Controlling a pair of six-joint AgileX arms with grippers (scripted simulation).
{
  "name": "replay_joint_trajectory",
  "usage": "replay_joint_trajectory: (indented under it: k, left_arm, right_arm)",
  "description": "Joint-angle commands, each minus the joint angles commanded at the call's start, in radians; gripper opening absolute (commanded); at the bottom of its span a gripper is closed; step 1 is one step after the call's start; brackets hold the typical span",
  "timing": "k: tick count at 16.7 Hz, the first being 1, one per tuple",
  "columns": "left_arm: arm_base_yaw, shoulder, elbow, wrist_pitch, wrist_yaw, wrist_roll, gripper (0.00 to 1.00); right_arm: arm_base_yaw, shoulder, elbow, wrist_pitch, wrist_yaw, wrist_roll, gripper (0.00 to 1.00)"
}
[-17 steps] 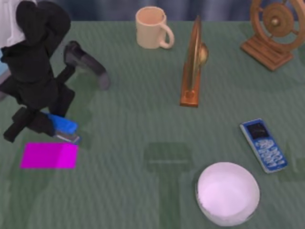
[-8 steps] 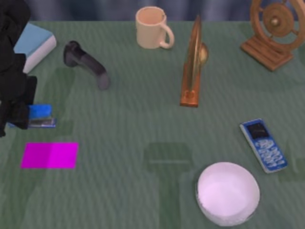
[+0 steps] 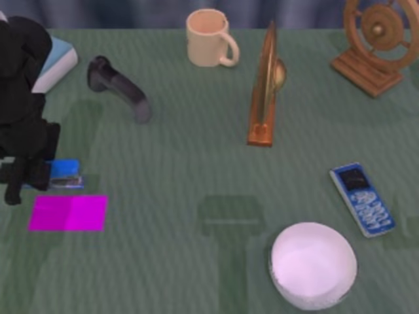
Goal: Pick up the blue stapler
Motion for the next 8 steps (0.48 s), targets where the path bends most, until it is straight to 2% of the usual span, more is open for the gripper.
replay_joint_trajectory:
  k: [4, 8]
  left_arm:
    - [-0.003, 0.058, -0.11, 0.178, 0.0, -0.006, 0.0]
    - [-0.004, 0.076, -0.141, 0.219, 0.0, -0.009, 0.0]
  right_arm:
    - [0.0, 0.0, 0.0, 0.0, 0.0, 0.0, 1.0]
    - [0.0, 0.0, 0.0, 0.0, 0.0, 0.0, 1.0]
